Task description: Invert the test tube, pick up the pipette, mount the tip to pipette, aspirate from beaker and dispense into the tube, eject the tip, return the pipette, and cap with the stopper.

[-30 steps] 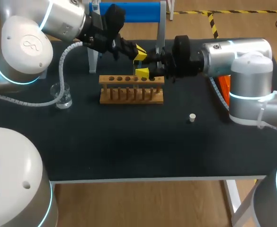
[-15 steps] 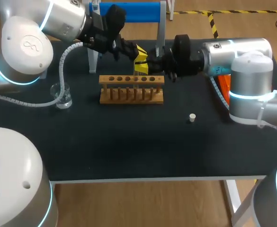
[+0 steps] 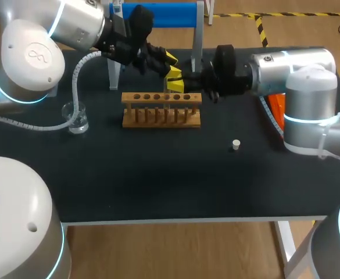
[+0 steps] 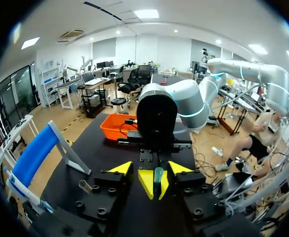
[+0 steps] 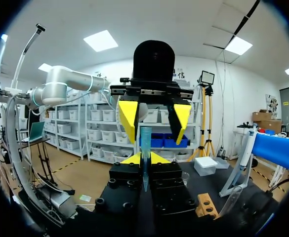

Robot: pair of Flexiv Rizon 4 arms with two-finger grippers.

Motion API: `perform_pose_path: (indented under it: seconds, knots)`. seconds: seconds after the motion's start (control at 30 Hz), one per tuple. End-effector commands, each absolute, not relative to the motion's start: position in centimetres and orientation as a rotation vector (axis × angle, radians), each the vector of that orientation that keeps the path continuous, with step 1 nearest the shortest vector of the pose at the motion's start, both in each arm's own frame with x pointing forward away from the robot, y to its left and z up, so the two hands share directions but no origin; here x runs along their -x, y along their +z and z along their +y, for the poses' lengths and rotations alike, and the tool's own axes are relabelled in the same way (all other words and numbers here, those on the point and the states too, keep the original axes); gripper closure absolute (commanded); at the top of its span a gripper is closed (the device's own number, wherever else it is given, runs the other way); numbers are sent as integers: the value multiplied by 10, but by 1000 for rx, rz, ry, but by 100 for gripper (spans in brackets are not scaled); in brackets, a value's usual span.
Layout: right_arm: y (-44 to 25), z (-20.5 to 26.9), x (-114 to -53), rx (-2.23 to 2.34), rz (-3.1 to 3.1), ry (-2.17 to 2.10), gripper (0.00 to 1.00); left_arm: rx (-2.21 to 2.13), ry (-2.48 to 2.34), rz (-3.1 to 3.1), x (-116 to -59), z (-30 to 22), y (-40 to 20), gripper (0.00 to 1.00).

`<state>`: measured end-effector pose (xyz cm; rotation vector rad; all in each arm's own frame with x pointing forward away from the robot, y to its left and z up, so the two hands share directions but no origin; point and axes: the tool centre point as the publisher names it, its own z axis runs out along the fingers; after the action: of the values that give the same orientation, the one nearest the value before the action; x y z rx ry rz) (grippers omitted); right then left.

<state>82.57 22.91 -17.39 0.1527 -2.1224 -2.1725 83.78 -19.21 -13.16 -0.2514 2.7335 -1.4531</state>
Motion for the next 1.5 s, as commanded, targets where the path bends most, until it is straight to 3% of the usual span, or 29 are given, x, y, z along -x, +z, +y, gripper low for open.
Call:
perform_pose_path:
  seconds: [0.03, 0.97, 1.5]
  knots:
    - [-176, 212, -818, -149, -2125, -2177, 100, 252, -1451, 2737, -838, -192, -131, 0]
    - [-227, 55, -772, -49, -2150, -2192, 100, 252, -1451, 2737, -838, -192, -131, 0]
    - [-252, 15, -769, 8, -2140, -2181, 100, 252, -1451, 2737, -838, -192, -131, 0]
